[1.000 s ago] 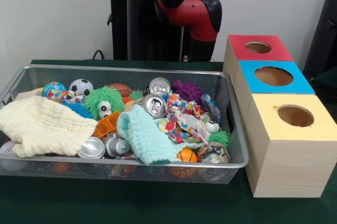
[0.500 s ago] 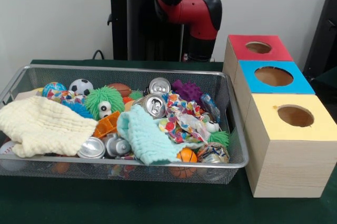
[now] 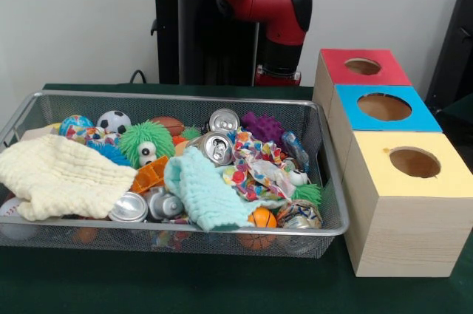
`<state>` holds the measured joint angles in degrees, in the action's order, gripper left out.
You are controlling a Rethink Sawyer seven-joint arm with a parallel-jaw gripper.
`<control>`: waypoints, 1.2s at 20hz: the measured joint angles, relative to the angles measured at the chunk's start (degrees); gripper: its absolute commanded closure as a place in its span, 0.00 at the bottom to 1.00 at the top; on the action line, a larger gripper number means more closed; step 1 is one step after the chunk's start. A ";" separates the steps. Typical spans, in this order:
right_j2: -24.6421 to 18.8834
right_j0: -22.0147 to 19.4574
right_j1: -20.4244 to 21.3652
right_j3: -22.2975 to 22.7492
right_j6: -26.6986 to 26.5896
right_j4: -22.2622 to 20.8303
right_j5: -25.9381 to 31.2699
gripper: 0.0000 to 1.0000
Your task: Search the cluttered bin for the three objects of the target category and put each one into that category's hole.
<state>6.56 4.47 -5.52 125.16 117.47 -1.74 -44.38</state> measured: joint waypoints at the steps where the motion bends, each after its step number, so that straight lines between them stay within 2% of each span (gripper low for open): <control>1: 0.00 0.00 0.17 0.17 0.00 0.01 0.00 0.00; 16: -0.02 0.34 6.70 6.42 0.00 0.03 -0.01 0.00; 24: -0.02 0.43 11.18 11.22 0.00 -0.18 -0.01 0.00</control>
<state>6.55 4.90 5.66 136.38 117.47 -1.92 -44.39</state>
